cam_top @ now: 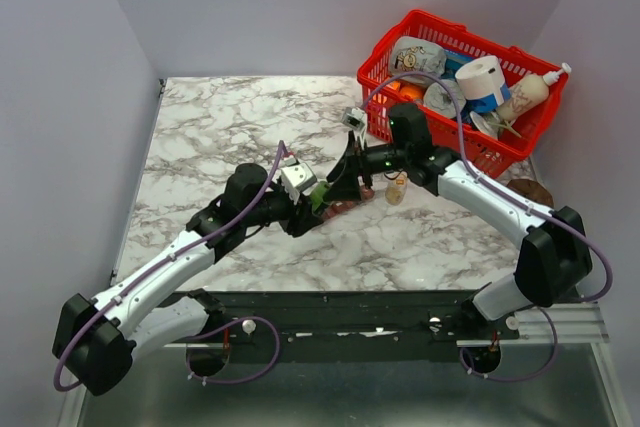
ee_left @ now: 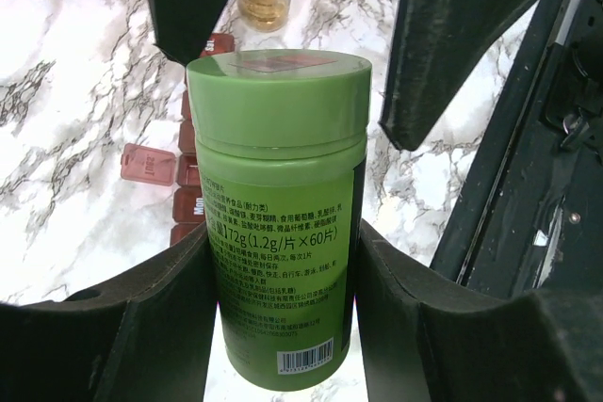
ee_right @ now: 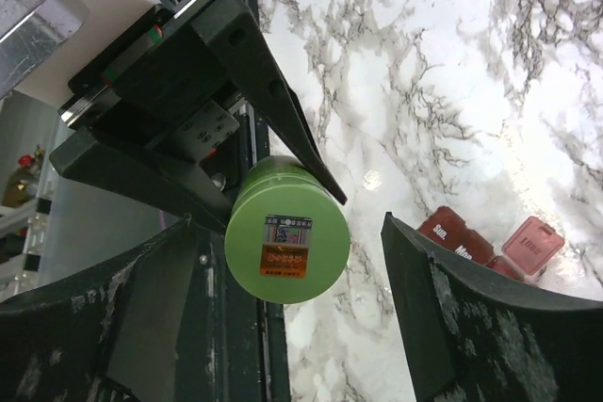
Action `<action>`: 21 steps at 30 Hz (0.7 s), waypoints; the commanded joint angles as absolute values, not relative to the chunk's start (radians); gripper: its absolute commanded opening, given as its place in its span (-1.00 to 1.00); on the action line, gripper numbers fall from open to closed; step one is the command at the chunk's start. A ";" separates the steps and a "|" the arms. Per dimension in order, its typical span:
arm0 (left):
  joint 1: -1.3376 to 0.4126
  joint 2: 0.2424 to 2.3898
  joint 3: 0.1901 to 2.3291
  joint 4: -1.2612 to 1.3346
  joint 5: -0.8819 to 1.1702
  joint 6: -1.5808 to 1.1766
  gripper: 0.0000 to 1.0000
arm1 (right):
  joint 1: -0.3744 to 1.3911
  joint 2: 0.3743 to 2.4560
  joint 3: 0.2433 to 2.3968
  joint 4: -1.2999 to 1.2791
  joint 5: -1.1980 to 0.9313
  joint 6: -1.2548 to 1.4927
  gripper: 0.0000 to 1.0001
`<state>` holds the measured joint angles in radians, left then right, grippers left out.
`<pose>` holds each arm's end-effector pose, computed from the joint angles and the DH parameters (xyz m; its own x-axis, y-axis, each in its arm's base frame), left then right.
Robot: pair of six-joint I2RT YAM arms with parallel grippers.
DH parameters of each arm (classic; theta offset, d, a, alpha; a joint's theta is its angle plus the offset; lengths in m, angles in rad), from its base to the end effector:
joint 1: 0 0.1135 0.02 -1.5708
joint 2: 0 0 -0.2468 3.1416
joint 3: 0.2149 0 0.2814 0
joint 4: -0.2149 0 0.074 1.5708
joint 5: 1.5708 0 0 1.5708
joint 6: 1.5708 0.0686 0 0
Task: Sort the pills into containers
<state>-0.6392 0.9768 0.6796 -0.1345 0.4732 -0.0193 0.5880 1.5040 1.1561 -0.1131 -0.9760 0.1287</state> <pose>0.2101 -0.1951 0.2384 -0.3524 0.2405 -0.9044 0.8566 0.4722 -0.2082 0.2873 0.2598 0.2724 -0.4862 -0.2377 -0.8409 -0.8729 0.0860 0.4803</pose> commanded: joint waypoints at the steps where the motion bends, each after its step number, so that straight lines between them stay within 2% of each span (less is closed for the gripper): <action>1: -0.646 0.983 0.698 -0.092 0.431 -0.032 -1.00 | 0.600 1.520 1.180 -0.109 -0.960 0.160 0.61; 6: -0.644 0.986 0.695 -0.095 0.433 -0.029 -1.00 | 0.614 1.534 1.209 -0.152 -0.982 0.123 0.00; 7: -0.644 0.986 0.696 -0.098 0.436 -0.026 -1.00 | 0.615 1.539 1.210 -0.156 -0.995 0.120 -0.17; 10: -0.644 0.979 0.695 -0.115 0.469 -0.005 -1.00 | 0.618 1.540 1.219 -0.170 -1.060 0.081 -0.39; 14: -0.644 0.959 0.680 -0.149 0.576 0.106 -1.00 | 0.620 1.529 1.244 -0.260 -1.228 -0.091 -0.49; 16: -0.644 0.954 0.678 -0.193 0.635 0.176 -1.00 | 0.627 1.516 1.268 -0.383 -1.305 -0.390 -0.51; 17: -0.643 0.956 0.678 -0.202 0.685 0.192 -1.00 | 0.633 1.508 1.294 -0.573 -1.328 -0.546 -0.51; 18: -0.643 0.960 0.680 -0.215 0.716 0.205 -1.00 | 0.634 1.494 1.302 -0.662 -1.339 -0.848 -0.51; 21: -0.643 0.988 0.704 -0.256 0.810 0.227 -1.00 | 0.635 1.503 1.330 -0.905 -1.371 -1.276 -0.50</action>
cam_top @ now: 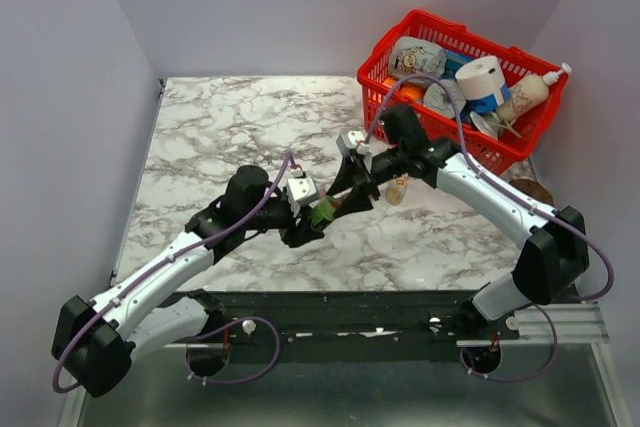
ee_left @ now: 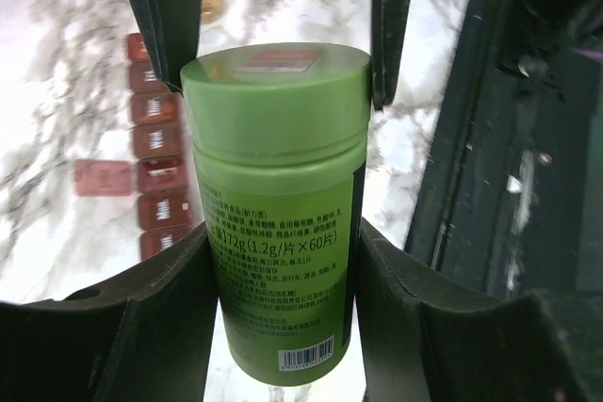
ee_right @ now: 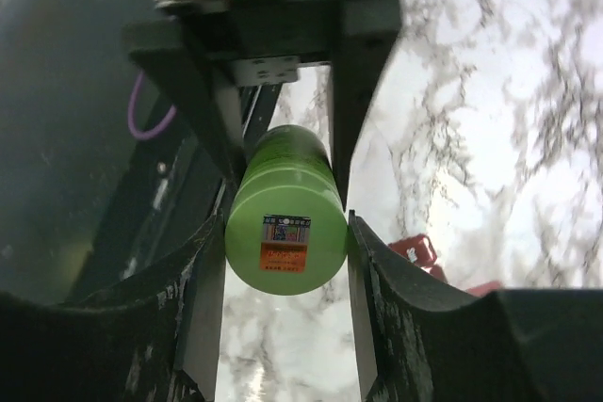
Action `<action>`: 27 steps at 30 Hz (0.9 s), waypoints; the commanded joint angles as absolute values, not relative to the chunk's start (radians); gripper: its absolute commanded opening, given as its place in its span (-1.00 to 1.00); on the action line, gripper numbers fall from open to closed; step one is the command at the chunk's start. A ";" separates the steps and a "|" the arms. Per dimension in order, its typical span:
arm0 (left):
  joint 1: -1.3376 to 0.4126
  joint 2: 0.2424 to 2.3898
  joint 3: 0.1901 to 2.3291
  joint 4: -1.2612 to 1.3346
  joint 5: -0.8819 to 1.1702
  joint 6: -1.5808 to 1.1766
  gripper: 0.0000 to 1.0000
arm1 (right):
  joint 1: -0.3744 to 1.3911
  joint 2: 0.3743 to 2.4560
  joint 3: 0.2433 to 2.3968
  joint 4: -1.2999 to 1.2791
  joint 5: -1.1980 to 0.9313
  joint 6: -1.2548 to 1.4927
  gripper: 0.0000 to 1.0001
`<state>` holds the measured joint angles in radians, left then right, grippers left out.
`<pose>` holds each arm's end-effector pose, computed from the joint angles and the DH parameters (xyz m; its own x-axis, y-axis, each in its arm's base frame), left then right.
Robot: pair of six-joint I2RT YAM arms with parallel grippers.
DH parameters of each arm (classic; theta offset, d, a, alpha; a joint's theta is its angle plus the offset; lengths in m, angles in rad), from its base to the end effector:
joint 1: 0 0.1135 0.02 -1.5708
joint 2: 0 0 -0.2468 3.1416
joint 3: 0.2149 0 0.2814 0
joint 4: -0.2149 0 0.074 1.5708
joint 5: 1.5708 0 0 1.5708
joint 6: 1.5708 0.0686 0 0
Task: Sort the pills into containers
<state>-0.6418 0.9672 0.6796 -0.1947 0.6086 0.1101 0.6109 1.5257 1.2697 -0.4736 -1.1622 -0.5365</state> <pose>0.1976 -0.1966 0.2358 -0.2707 0.3149 -0.9097 0.9323 0.3213 -0.1662 0.2633 0.2612 0.2810 -0.0664 -0.2944 -0.9534 -0.9566 -0.2529 0.1447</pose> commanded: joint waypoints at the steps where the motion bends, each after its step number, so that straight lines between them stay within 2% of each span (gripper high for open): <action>1: -0.640 0.997 0.718 -0.270 0.824 0.230 -1.00 | 0.634 1.514 1.348 -0.945 -1.376 -1.335 -0.49; 3: -0.641 1.021 0.730 -0.281 0.841 0.229 -1.00 | 0.635 1.548 1.412 -1.046 -1.370 -1.434 -0.44; 6: -0.640 1.032 0.741 -0.285 0.824 0.219 -1.00 | 0.637 1.597 1.460 -1.062 -1.355 -1.337 -0.15; 7: -0.640 1.031 0.742 -0.278 0.801 0.216 -1.00 | 0.635 1.600 1.468 -1.042 -1.344 -1.280 0.19; 10: -0.641 1.003 0.732 -0.255 0.735 0.207 -1.00 | 0.634 1.579 1.451 -0.959 -1.292 -1.068 0.65; 13: -0.640 0.982 0.721 -0.238 0.687 0.192 -1.00 | 0.632 1.526 1.416 -0.766 -1.157 -0.720 0.99; 21: -0.643 0.960 0.696 -0.149 0.529 0.095 -1.00 | 0.634 1.483 1.316 -0.500 -0.882 -0.090 0.99; 27: -0.644 0.960 0.686 -0.101 0.500 0.057 -1.00 | 0.641 1.491 1.299 -0.456 -0.827 0.047 0.99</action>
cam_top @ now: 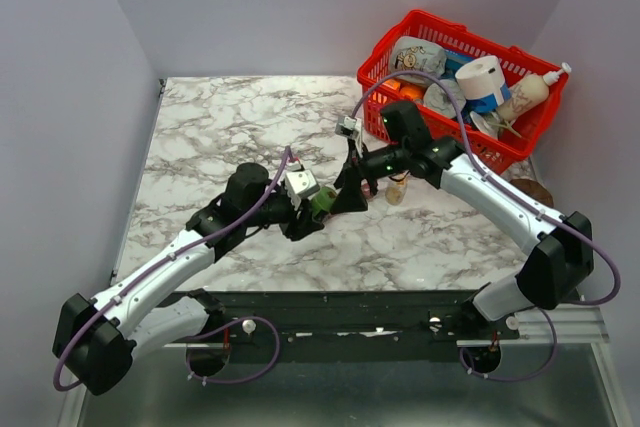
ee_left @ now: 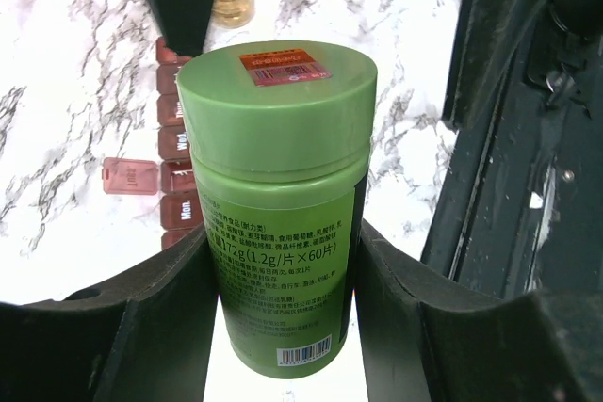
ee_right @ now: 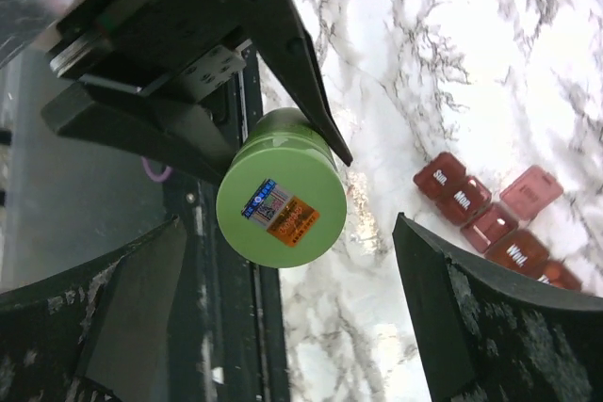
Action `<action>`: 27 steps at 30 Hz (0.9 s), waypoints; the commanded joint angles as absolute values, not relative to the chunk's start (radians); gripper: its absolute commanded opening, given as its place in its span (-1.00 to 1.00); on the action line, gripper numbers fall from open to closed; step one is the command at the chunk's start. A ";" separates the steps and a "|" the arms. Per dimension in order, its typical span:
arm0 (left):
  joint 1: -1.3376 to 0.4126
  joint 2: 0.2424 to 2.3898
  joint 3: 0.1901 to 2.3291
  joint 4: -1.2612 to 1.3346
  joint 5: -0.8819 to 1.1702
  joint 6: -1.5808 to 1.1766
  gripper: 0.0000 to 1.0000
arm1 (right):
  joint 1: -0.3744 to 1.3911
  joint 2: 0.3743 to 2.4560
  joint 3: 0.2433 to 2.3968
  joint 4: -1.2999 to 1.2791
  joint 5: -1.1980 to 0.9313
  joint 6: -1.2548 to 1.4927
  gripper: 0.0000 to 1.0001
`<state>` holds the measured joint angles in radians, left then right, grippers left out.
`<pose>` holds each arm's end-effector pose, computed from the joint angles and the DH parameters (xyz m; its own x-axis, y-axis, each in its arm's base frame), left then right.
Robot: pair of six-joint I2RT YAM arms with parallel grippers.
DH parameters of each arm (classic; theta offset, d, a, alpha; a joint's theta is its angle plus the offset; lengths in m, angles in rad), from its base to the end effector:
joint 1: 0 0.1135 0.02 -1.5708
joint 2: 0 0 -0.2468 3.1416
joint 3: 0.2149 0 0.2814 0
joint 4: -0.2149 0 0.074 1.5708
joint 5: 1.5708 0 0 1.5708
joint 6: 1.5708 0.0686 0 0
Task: Sort the pills into containers
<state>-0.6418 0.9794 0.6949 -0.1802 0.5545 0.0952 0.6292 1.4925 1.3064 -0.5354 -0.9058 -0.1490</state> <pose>0.2038 -0.1974 0.2395 -0.2731 0.3050 -0.9123 0.9161 0.3719 -0.1499 0.2668 0.2610 0.2908 -0.4033 -0.4068 -0.8197 -0.9108 0.0918 0.4026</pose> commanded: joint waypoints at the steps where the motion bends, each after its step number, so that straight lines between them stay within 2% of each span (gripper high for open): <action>1: -0.646 0.960 0.686 -0.095 0.500 0.055 -1.00 | 0.644 1.497 1.302 -0.456 -0.827 0.052 0.99; 6: -0.646 0.965 0.684 -0.089 0.499 0.049 -1.00 | 0.661 1.520 1.319 -0.439 -0.847 0.089 0.96; 9: -0.646 0.969 0.686 -0.091 0.495 0.049 -1.00 | 0.669 1.532 1.333 -0.445 -0.851 0.089 0.79; 12: -0.646 0.968 0.684 -0.097 0.497 0.051 -1.00 | 0.673 1.540 1.339 -0.448 -0.851 0.078 0.31; 13: -0.644 0.968 0.684 -0.101 0.500 0.055 -1.00 | 0.673 1.539 1.339 -0.448 -0.853 0.071 0.08; 15: -0.644 0.965 0.683 -0.110 0.512 0.064 -1.00 | 0.673 1.536 1.344 -0.449 -0.864 0.037 -0.19; 16: -0.644 0.965 0.681 -0.121 0.523 0.069 -1.00 | 0.675 1.532 1.347 -0.452 -0.882 0.013 -0.38; 17: -0.646 0.965 0.680 -0.129 0.538 0.089 -1.00 | 0.675 1.532 1.350 -0.462 -0.937 -0.033 -0.48; 19: -0.646 0.968 0.678 -0.150 0.592 0.112 -1.00 | 0.683 1.522 1.358 -0.506 -1.039 -0.274 -0.51; 20: -0.646 0.969 0.678 -0.158 0.613 0.135 -1.00 | 0.683 1.517 1.364 -0.613 -1.160 -0.407 -0.51; 21: -0.646 0.968 0.681 -0.166 0.636 0.149 -1.00 | 0.686 1.510 1.362 -0.665 -1.204 -0.680 -0.51; 23: -0.644 0.969 0.683 -0.181 0.692 0.166 -1.00 | 0.687 1.503 1.368 -0.849 -1.290 -0.974 -0.48; 24: -0.646 0.971 0.687 -0.189 0.713 0.184 -1.00 | 0.689 1.511 1.376 -0.900 -1.301 -1.208 -0.45; 27: -0.646 0.980 0.698 -0.204 0.744 0.195 -1.00 | 0.695 1.586 1.472 -1.046 -1.286 -1.409 -0.40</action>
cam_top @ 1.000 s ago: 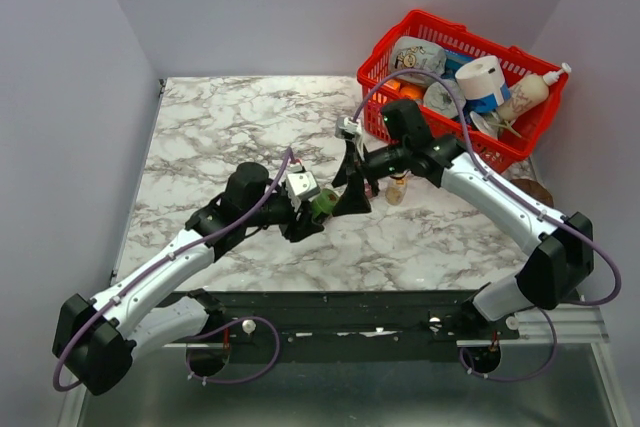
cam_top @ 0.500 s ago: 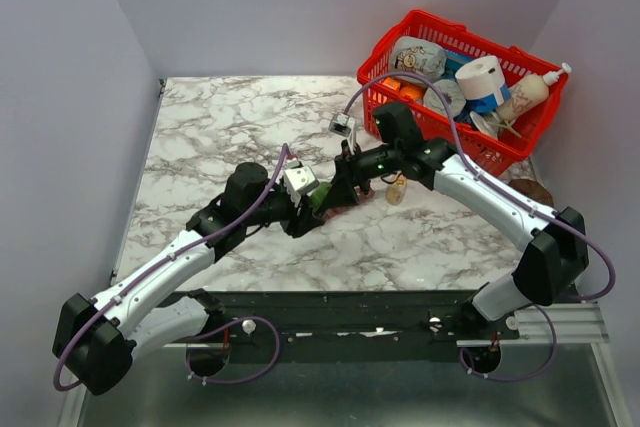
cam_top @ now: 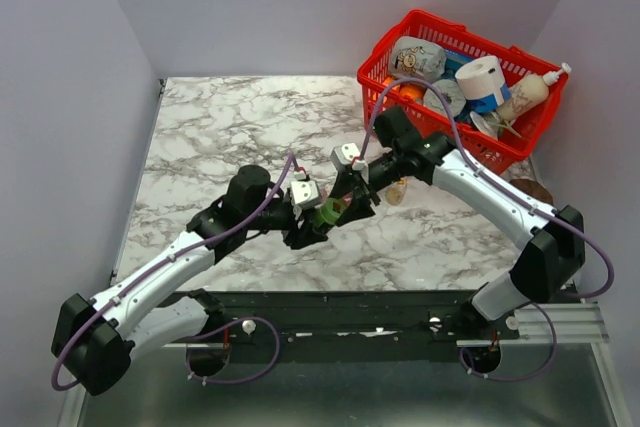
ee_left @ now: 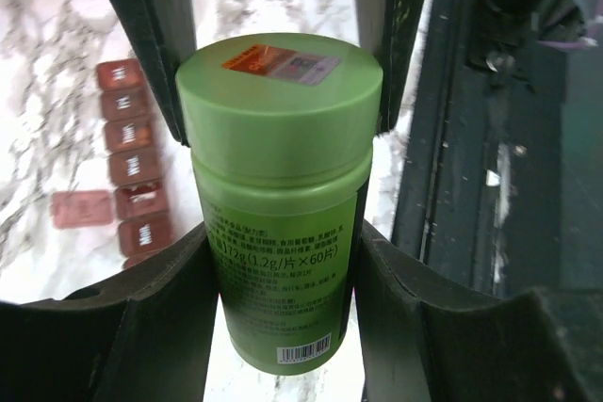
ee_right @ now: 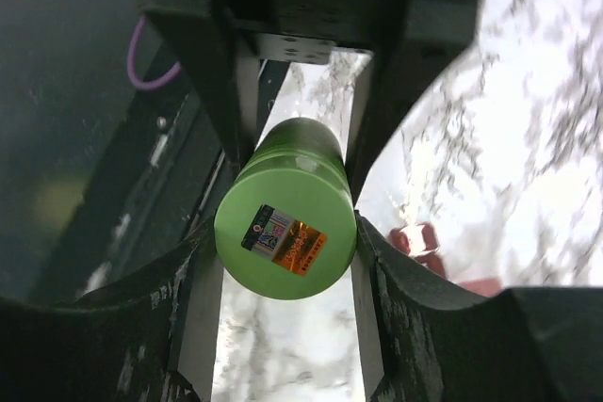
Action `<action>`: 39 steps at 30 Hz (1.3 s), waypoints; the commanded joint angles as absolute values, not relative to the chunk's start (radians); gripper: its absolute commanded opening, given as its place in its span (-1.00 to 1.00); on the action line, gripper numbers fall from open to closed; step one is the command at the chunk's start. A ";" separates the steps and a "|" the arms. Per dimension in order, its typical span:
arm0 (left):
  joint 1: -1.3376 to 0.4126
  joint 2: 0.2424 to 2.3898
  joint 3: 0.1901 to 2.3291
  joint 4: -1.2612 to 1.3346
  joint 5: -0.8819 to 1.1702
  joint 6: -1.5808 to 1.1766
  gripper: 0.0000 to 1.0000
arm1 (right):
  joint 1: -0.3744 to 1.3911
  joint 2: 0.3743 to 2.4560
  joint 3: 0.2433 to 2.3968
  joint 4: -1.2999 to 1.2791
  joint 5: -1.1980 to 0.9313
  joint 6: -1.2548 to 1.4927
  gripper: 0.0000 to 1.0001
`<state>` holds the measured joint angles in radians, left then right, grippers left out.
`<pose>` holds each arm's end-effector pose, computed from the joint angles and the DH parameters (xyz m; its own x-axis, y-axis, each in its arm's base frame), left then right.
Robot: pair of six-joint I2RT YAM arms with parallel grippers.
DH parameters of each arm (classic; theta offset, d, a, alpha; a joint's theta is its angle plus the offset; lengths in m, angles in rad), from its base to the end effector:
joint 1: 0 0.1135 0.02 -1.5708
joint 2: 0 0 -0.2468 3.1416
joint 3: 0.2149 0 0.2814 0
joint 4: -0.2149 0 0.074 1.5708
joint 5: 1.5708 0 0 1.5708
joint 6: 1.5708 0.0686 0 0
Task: Sort the pills into containers
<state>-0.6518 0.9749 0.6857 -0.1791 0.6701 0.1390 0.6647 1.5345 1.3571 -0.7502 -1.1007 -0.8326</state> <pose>0.1937 -0.2014 0.2392 -0.2284 0.3109 -0.9226 0.9569 0.2462 -0.1540 0.2419 0.2673 0.2866 0.0941 -0.3519 -0.9313 -0.9371 -0.3471 0.0364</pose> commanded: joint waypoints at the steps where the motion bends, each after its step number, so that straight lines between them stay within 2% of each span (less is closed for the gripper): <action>1: -0.646 0.980 0.701 -0.207 0.742 0.195 -1.00 | 0.696 1.610 1.517 -1.075 -1.275 -1.419 -0.40; 3: -0.646 0.986 0.703 -0.209 0.733 0.193 -1.00 | 0.696 1.679 1.630 -1.179 -1.249 -1.430 -0.33; 5: -0.646 0.986 0.703 -0.204 0.710 0.187 -1.00 | 0.696 1.710 1.675 -1.224 -1.230 -1.387 -0.13; 6: -0.644 0.980 0.700 -0.199 0.703 0.183 -1.00 | 0.695 1.716 1.686 -1.227 -1.229 -1.341 0.03; 7: -0.644 0.977 0.693 -0.184 0.693 0.170 -1.00 | 0.696 1.712 1.678 -1.223 -1.223 -1.313 0.40; 10: -0.646 0.959 0.678 -0.157 0.660 0.156 -1.00 | 0.695 1.640 1.580 -1.051 -1.181 -1.068 0.88; 11: -0.644 0.954 0.672 -0.146 0.651 0.140 -1.00 | 0.695 1.612 1.551 -0.940 -1.139 -1.007 0.98; 15: -0.646 0.927 0.658 -0.112 0.612 0.095 -1.00 | 0.693 1.508 1.445 -0.695 -1.005 -0.585 0.99; 23: -0.644 0.943 0.667 -0.075 0.532 0.012 -1.00 | 0.695 1.470 1.352 -0.465 -0.769 -0.056 0.99; 31: -0.644 0.966 0.695 -0.089 0.525 0.003 -1.00 | 0.713 1.508 1.367 -0.460 -0.700 -0.014 0.97; 39: -0.644 0.974 0.703 -0.097 0.508 0.005 -1.00 | 0.739 1.540 1.379 -0.503 -0.706 -0.031 0.66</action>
